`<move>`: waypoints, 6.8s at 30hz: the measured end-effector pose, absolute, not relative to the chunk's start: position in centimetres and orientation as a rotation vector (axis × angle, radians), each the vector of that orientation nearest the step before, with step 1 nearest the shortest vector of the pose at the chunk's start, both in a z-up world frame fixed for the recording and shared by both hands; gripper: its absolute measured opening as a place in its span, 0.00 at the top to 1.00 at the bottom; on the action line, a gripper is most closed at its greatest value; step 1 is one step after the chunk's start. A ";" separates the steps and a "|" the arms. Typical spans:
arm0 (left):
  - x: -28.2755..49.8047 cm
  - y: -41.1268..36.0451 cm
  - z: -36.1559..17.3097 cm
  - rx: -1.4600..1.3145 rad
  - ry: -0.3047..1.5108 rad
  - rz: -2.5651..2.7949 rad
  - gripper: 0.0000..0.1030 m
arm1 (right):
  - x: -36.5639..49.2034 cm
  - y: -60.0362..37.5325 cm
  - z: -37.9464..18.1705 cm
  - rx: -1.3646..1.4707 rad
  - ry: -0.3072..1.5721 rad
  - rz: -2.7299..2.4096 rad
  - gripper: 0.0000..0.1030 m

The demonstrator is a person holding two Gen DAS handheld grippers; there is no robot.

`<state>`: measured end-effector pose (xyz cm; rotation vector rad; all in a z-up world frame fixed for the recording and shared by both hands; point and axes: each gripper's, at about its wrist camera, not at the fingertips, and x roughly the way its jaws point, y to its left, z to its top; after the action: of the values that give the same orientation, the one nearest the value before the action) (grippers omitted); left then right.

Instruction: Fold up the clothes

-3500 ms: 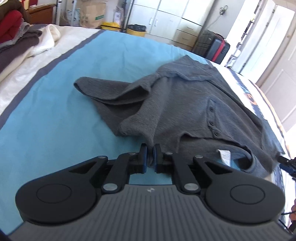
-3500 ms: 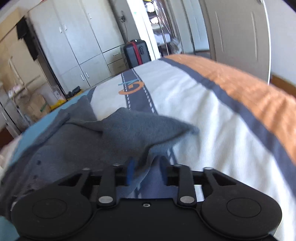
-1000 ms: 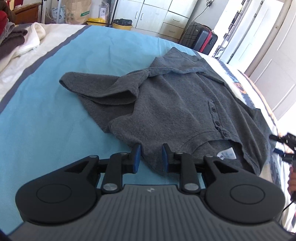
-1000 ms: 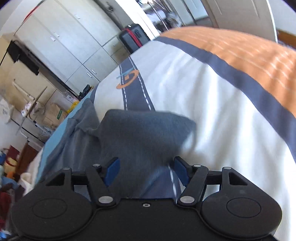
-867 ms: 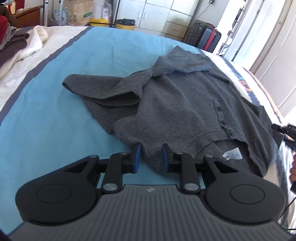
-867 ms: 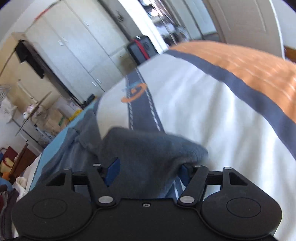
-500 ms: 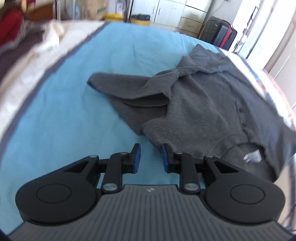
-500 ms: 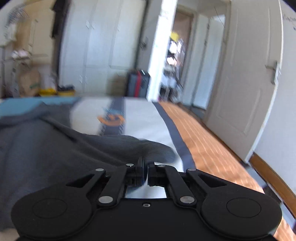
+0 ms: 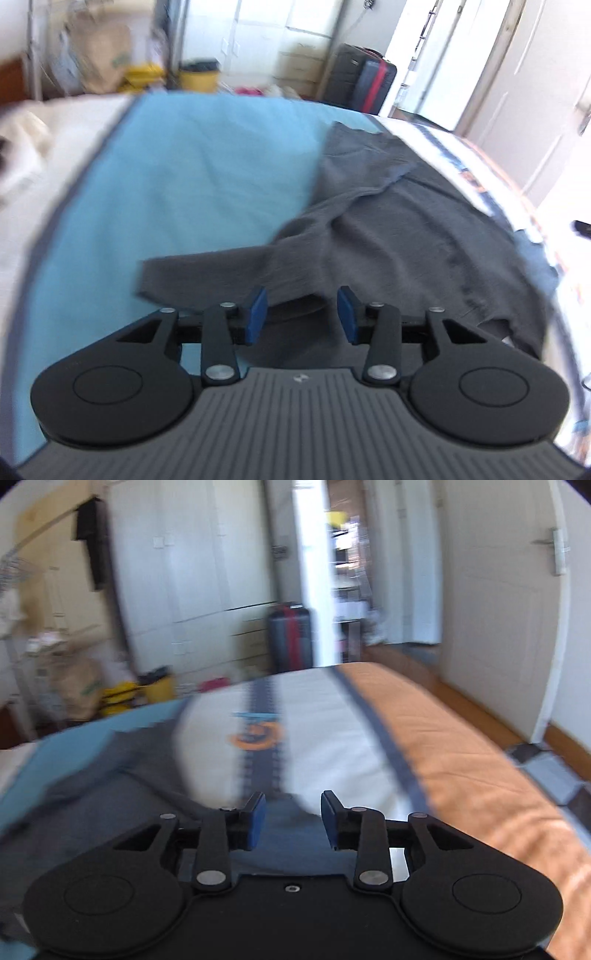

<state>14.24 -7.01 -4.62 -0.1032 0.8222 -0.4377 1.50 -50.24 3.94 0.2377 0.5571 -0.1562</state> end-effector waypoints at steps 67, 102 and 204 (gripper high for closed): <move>32.0 -24.8 -7.3 0.383 0.733 -0.670 0.54 | 27.7 -34.2 -3.1 -0.445 0.877 0.274 0.59; 22.4 1.2 -4.6 -0.072 0.847 -0.235 0.60 | 17.4 -31.0 4.8 -0.066 0.595 0.012 0.36; 6.3 -26.3 -6.3 0.172 0.832 -0.842 0.33 | -1.2 -53.3 -7.2 0.782 0.521 -0.168 0.95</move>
<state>6.25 -26.27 -6.30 0.1718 0.8319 -0.8425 -1.24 -53.33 -7.17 0.7821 0.5208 -0.1683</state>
